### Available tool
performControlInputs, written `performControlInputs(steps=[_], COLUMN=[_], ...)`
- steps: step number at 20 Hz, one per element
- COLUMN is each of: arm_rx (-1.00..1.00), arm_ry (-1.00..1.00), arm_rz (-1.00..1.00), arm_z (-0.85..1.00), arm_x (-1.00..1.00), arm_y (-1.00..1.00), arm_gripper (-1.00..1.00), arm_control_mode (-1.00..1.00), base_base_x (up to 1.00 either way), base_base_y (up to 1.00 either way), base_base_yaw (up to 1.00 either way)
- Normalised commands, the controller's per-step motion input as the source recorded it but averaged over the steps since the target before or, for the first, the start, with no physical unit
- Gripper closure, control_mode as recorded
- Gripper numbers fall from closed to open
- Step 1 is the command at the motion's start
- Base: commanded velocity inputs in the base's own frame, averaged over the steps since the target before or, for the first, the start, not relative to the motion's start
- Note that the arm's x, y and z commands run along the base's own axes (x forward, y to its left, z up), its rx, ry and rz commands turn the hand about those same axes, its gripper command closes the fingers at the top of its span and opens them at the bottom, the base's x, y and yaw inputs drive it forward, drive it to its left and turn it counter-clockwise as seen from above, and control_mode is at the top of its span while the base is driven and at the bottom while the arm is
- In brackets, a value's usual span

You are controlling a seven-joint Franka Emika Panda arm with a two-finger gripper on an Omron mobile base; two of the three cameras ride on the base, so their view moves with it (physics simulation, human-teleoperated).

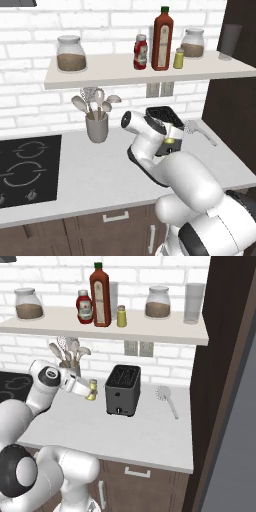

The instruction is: Put the shaker and condiment bottle from the counter next to their counterparts in the cabinet.

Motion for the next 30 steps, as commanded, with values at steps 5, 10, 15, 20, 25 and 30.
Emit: performControlInputs(steps=[5, 10, 15, 20, 25, 30], arm_rx=[0.00, 0.00, 0.00, 0.00, 0.03, 0.13], arm_ry=[0.00, -0.01, -0.03, -0.10, -0.22, -0.26], arm_rz=[0.01, 0.05, 0.08, 0.12, 0.14, 0.21], arm_z=[0.61, 0.61, 0.59, 0.43, 0.29, 0.24], arm_x=[0.00, 0.00, 0.00, 0.00, 0.00, 0.00], arm_y=[-0.46, -0.49, -0.54, -0.50, -0.48, -0.24], arm_gripper=[1.00, 1.00, 1.00, 1.00, 1.00, 1.00], arm_control_mode=[-1.00, -1.00, -1.00, -1.00, -1.00, -1.00], base_base_x=[0.00, 0.00, 0.00, 0.00, 0.00, 0.00], base_base_y=[0.00, 0.00, 0.00, 0.00, 0.00, 0.00], base_base_yaw=[0.00, 0.00, 0.00, 0.00, 0.00, 0.00])
